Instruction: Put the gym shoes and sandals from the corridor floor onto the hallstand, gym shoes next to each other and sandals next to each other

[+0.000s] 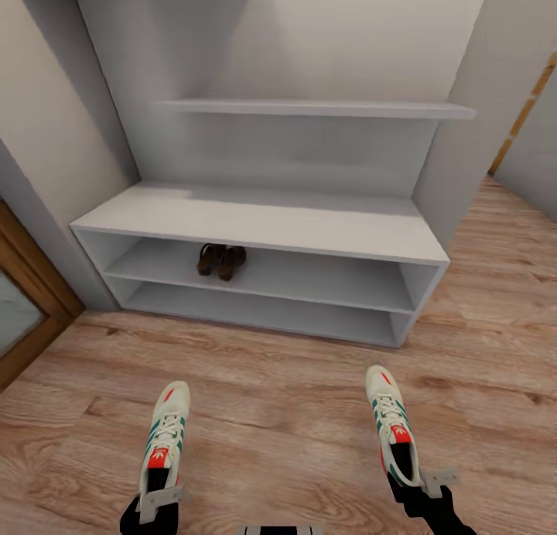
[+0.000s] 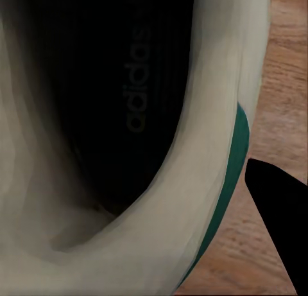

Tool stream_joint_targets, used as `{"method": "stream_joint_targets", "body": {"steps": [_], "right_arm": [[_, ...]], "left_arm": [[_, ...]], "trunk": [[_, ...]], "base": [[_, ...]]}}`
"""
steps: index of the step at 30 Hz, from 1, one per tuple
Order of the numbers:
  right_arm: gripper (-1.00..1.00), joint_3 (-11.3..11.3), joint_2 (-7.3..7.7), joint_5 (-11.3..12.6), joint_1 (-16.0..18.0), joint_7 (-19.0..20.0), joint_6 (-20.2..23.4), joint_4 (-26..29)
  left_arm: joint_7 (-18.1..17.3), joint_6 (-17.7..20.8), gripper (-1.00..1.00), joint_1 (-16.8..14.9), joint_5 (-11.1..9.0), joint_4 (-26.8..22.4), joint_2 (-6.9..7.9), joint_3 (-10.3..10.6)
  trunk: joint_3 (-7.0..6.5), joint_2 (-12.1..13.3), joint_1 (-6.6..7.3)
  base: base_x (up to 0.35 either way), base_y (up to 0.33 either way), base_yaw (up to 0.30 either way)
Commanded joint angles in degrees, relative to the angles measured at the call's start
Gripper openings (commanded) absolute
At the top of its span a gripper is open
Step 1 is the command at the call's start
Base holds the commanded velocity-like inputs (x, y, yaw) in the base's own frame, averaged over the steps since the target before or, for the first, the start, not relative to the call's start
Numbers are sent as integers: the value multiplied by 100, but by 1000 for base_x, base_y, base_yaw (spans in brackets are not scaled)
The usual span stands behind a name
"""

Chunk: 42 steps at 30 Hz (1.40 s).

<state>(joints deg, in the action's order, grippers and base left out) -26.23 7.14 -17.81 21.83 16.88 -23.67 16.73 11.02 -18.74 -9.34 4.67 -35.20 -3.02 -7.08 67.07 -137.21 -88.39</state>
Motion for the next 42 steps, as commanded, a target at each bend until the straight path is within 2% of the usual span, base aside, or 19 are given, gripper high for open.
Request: {"method": "stream_joint_targets", "body": {"steps": [1,7,17,22,28,37,38,39,40,41,42], "right_arm": [[-100,-49,-2,-39,5,35,-20,-3],[-100,-49,-2,-39,5,35,-20,-3],[-100,-49,-2,-38,5,35,-21,-3],[-100,-49,-2,-36,5,35,-20,-3],[-100,-49,-2,-32,5,35,-24,-1],[-100,-49,-11,-34,5,35,-21,-3],[-100,-75,34,-24,5,0,-23,31],[-100,-129,93,-10,5,-8,-24,44],[-100,-1549,954,334,5,10,3,92],[-100,-1908,1143,377,5,17,12,128],[-100,-2086,1232,392,5,21,17,149]], "left_arm": [[14,-16,-100,-2,50,5,-5,-21],[14,-16,-100,-2,52,5,-5,-21],[14,-22,-100,2,52,5,-5,-21],[14,-24,-100,2,52,8,-5,-18],[14,-25,-100,2,52,7,-5,-13],[14,-21,-100,2,52,5,-5,-12],[14,-4,-100,2,83,13,-10,0],[14,29,-100,-7,89,13,-17,3],[-54,170,-100,-91,98,-15,-56,28],[-64,284,-100,-138,100,-46,-62,53],[-70,368,-100,-180,99,-62,-64,70]], "trunk": [[4,-1,1],[4,-1,1],[4,-1,1],[4,-1,1],[4,-1,1],[4,-1,1],[4,-1,1],[4,-1,1],[4,-1,1],[4,-1,1],[4,-1,1]], "base": [[0,305,-269],[0,217,-269],[-3,9,-269],[-196,0,-252],[-246,0,-63],[-30,0,-72],[0,0,-4],[0,0,-2],[0,0,0],[0,0,0],[0,0,0]]}}
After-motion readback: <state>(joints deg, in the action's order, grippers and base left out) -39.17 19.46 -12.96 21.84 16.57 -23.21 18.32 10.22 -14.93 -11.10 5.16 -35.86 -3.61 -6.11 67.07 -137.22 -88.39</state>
